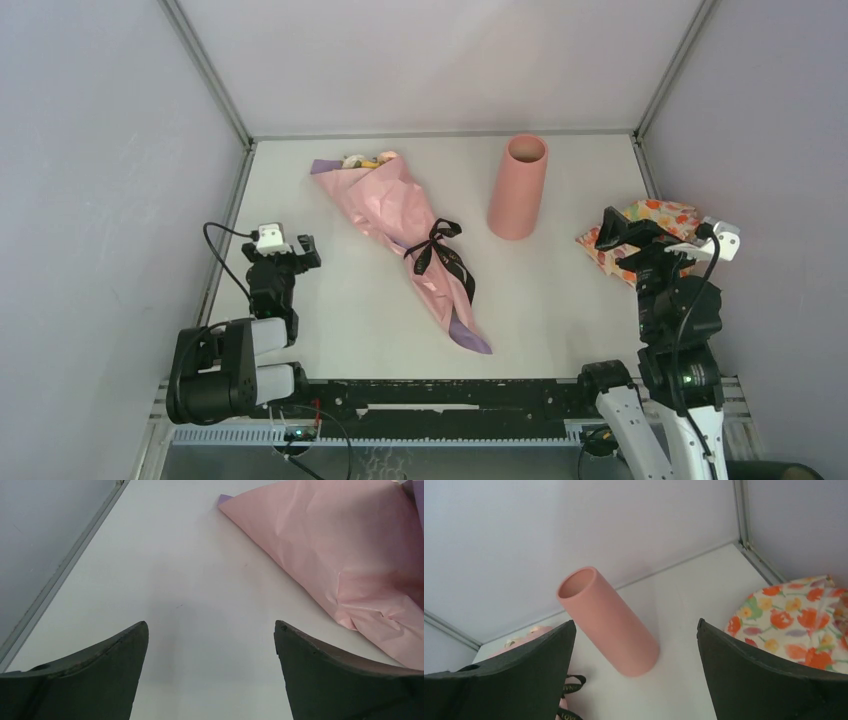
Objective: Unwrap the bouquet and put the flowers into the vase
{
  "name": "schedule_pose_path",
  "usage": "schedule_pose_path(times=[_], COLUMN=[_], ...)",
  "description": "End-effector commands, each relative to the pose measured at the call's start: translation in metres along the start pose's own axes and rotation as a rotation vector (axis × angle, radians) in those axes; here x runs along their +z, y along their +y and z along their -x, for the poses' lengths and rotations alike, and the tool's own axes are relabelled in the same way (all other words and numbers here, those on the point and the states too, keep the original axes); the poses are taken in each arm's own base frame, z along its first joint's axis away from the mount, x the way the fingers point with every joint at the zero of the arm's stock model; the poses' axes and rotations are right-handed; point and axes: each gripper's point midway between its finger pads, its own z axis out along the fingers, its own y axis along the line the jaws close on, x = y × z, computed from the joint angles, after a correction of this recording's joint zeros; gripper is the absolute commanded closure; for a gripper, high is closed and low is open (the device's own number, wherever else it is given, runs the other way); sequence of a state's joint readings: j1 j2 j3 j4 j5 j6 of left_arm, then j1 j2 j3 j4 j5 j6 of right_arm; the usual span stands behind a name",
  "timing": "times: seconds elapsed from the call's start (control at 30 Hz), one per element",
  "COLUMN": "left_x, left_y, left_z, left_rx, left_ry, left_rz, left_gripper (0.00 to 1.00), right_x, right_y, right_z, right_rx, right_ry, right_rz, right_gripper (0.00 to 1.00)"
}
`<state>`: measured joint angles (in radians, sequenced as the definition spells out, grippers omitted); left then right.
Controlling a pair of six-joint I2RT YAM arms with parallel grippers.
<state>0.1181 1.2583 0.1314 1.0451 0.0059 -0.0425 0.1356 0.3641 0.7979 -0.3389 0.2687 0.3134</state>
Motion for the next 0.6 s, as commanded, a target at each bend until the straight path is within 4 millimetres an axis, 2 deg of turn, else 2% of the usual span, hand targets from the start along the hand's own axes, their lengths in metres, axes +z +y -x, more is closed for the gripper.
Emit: schedule_pose_path(times=[0.0, 0.13, 0.27, 0.43, 0.57], left_x=[0.01, 0.01, 0.01, 0.01, 0.01], left_y=[-0.002, -0.002, -0.002, -0.002, -0.002], left_z=[0.03, 0.03, 0.03, 0.03, 0.029], left_rx=[0.024, 0.023, 0.023, 0.024, 0.023], left_ry=[-0.088, -0.089, -0.089, -0.089, -0.086], left_rz=[-0.006, -0.006, -0.006, -0.006, -0.006], left_gripper=[0.0, 0.0, 0.0, 0.0, 0.0], right_x=[-0.014, -0.021, -0.045, -0.07, -0.069], right_y=[0.0, 0.011, -0.001, 0.023, 0.027], right_z=[0.011, 0.015, 0.033, 0.065, 0.076], right_rx=[0.057, 0.067, 0.185, 0.128, 0.12], right_ry=[0.068, 0.12, 0.023, -0.085, -0.099], right_rz=[-0.052, -0.015, -0.063, 0.122, 0.127], right_gripper=[0.0, 0.0, 0.0, 0.0, 0.0])
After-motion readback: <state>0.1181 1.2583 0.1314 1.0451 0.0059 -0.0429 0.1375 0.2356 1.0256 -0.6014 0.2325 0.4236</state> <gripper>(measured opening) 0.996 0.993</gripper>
